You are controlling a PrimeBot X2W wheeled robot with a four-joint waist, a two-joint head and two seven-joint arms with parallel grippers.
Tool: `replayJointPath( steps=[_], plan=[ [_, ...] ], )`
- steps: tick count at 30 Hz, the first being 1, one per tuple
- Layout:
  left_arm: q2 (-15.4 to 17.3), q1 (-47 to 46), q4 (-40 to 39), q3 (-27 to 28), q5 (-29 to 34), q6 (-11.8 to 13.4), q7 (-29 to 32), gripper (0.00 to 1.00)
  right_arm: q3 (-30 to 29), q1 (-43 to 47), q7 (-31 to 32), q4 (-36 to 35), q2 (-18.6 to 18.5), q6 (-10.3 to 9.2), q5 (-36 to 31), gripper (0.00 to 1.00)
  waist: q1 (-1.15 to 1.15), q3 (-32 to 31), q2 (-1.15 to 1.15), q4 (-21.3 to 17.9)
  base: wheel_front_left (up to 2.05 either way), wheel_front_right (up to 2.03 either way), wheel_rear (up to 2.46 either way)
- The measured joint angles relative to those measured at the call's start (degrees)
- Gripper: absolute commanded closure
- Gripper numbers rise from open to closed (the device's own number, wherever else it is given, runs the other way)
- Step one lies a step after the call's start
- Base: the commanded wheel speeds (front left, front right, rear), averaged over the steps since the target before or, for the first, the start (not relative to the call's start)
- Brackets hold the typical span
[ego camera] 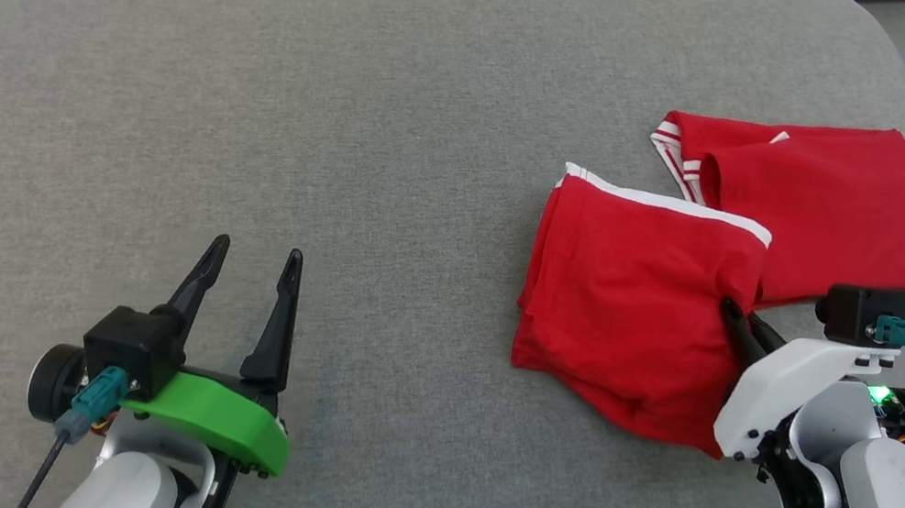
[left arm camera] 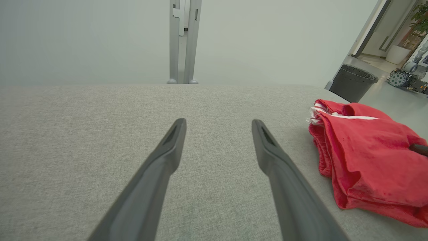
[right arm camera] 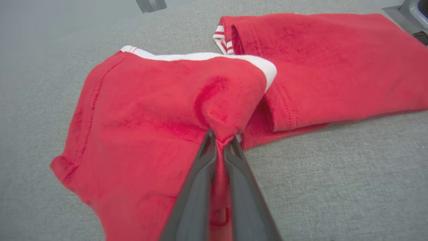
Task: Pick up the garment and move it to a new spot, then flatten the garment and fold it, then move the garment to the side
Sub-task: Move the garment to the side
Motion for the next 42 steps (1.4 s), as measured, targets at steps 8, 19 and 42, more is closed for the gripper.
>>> replayJointPath(
  steps=[8,19,42],
  plan=[
    [0.3,-0.2,-0.2,-0.1,0.0,0.2,0.1,0.0,1.0,-2.3,0.4,-2.0,-2.1,0.0,-2.4,1.0,0.0,2.2,0.0,-0.3,0.0,0.0,0.0],
    [-0.4,0.0,-0.5,-0.6,-0.4,0.3,-0.6,0.0,1.9,-7.2,7.7,-4.1,-14.3,0.0,-3.9,1.0,0.0,2.3,0.0,5.1,0.0,0.0,0.0],
    [0.5,-1.4,-1.7,-1.8,0.5,0.8,-0.1,0.0,-7.1,-15.0,9.9,13.3,-23.1,0.03,-8.1,0.99,0.0,8.0,0.0,12.8,0.0,0.0,0.0]
  ],
)
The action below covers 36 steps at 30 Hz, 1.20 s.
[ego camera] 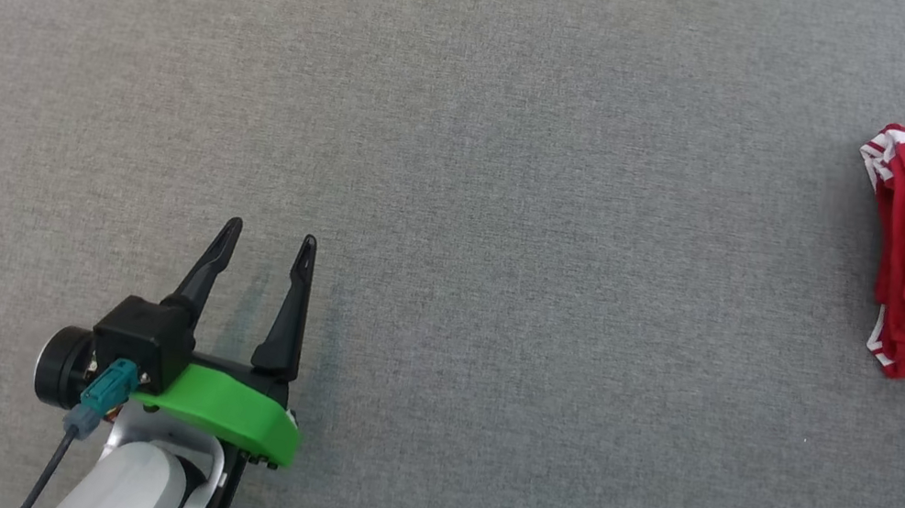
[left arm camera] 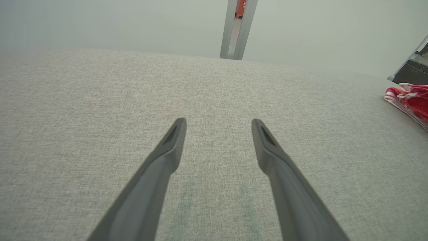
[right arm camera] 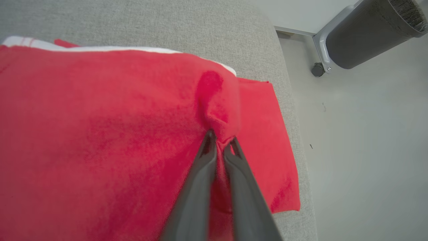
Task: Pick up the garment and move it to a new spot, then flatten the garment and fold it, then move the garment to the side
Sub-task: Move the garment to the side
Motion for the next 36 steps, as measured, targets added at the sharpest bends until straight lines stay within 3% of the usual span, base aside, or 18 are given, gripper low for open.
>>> replayJointPath(
  steps=[1,2,14,25,32,36],
  plan=[
    [0.1,0.0,0.0,-0.1,0.0,0.0,0.1,0.0,-0.7,0.0,-0.7,0.6,0.5,0.0,-0.4,0.21,0.0,-0.1,0.0,-0.2,0.0,0.0,0.0],
    [0.2,0.0,-0.1,-0.2,0.0,0.0,0.2,0.0,-1.3,0.2,-2.2,1.1,0.8,0.01,-1.5,0.0,0.0,-0.2,0.0,-0.4,0.0,0.0,0.0],
    [1.1,0.2,-0.4,-0.8,0.0,0.3,1.3,0.0,-3.3,-0.1,-9.8,2.7,6.3,0.01,-6.7,0.0,0.0,-3.2,0.0,-2.7,0.0,0.0,0.0],
    [1.2,0.8,1.1,2.2,-2.9,0.9,-0.1,0.0,1.9,1.1,-19.3,-6.5,11.0,0.01,-6.5,0.0,0.0,-10.0,0.0,-3.5,0.0,0.0,0.0],
    [0.3,4.6,3.4,4.7,-4.6,1.3,-1.8,0.0,-2.5,10.9,-25.7,-12.4,19.0,0.0,-8.2,0.0,0.0,-15.1,0.0,-3.0,0.0,0.0,0.0],
    [0.3,6.9,4.2,5.2,-4.5,1.2,-2.3,0.0,-5.8,17.8,-27.9,-16.5,26.3,0.0,-10.5,0.0,0.0,-17.6,0.0,-2.4,0.0,0.0,0.0]
  ],
)
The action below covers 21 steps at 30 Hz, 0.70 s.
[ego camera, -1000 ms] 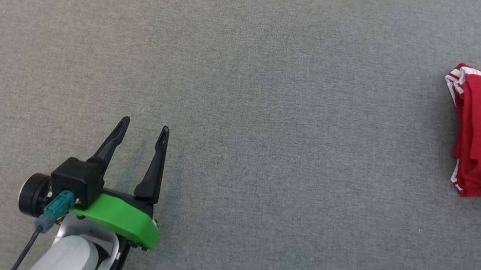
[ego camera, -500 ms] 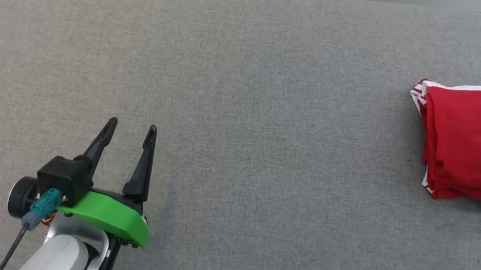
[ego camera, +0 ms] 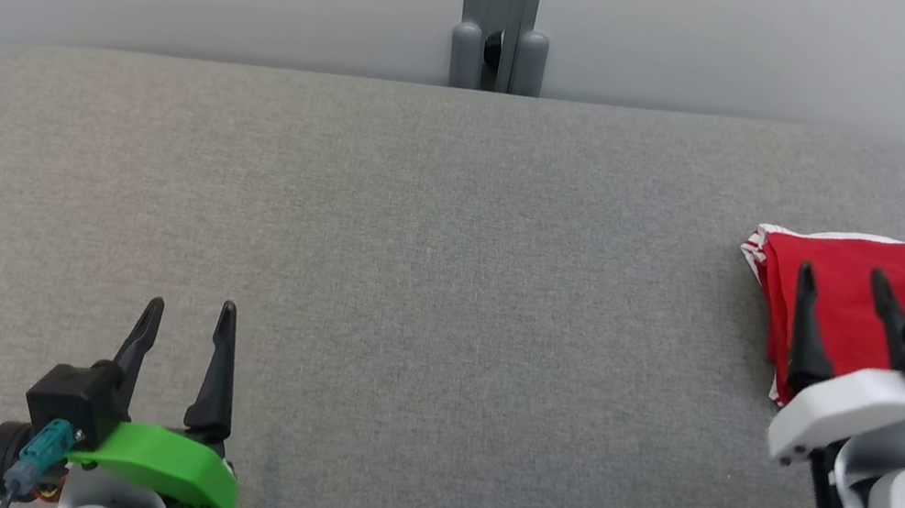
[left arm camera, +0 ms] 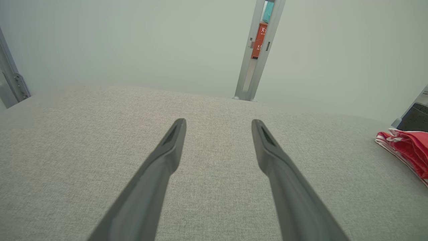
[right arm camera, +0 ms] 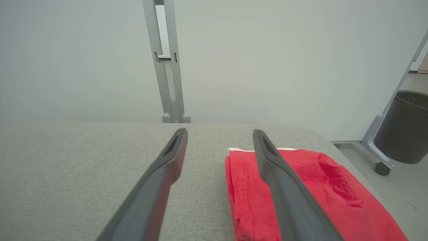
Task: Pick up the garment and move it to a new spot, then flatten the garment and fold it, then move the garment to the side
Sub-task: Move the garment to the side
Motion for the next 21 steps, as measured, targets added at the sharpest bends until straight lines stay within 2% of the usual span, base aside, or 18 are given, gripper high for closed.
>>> replayJointPath(
  steps=[3,7,14,21],
  plan=[
    [-0.1,1.5,0.4,0.3,0.3,-0.2,-0.1,0.0,-1.4,4.9,-1.0,-2.7,4.2,0.0,-2.0,0.0,0.0,-1.5,0.0,0.5,0.0,0.0,0.0],
    [-0.7,3.0,0.4,1.0,0.4,-0.7,-0.2,0.0,-0.7,9.7,-2.3,-4.6,5.9,0.0,-3.1,0.0,0.0,-2.8,0.0,1.2,0.0,0.0,0.0],
    [-1.8,4.3,1.0,1.8,1.3,-1.0,-0.3,0.0,2.2,14.6,-5.8,-6.0,6.2,0.0,-1.3,0.0,0.0,-3.8,0.0,1.8,0.0,0.0,0.0],
    [-2.5,4.3,2.5,2.2,2.2,-1.1,-0.3,0.0,5.1,15.4,-7.1,-4.8,6.2,0.0,0.3,0.0,0.0,-3.8,0.0,2.5,0.0,0.0,0.0]
  ],
)
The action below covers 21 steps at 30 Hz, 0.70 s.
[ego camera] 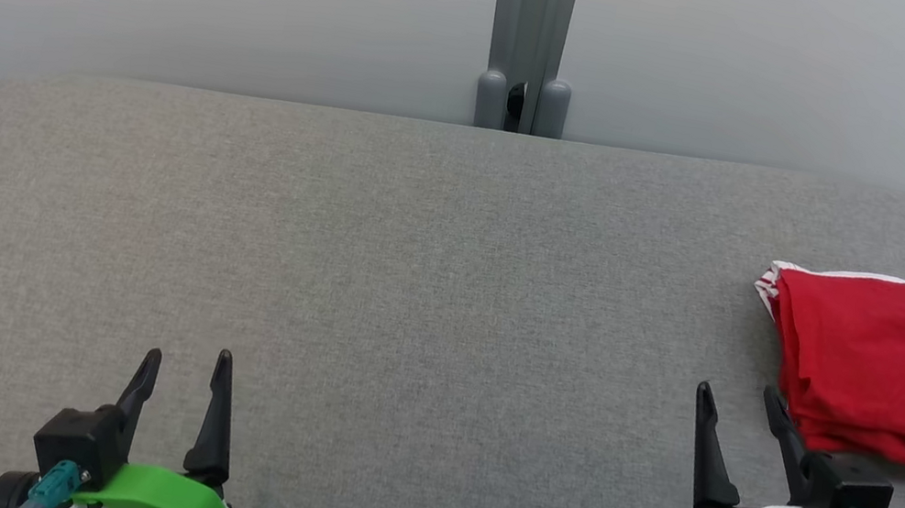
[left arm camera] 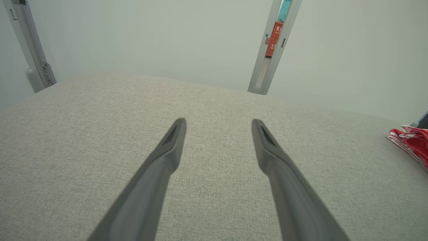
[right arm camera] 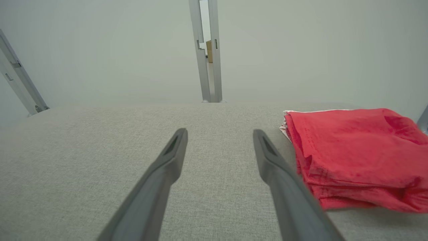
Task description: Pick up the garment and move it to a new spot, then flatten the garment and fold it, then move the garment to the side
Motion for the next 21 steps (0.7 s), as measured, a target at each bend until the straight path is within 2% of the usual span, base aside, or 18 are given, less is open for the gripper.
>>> replayJointPath(
  steps=[21],
  plan=[
    [-1.2,-0.3,1.4,1.5,1.3,-1.0,0.0,0.0,0.2,-0.4,-1.6,1.9,0.0,0.0,0.0,0.0,0.0,0.5,0.0,0.6,0.0,0.0,0.0]
  ],
)
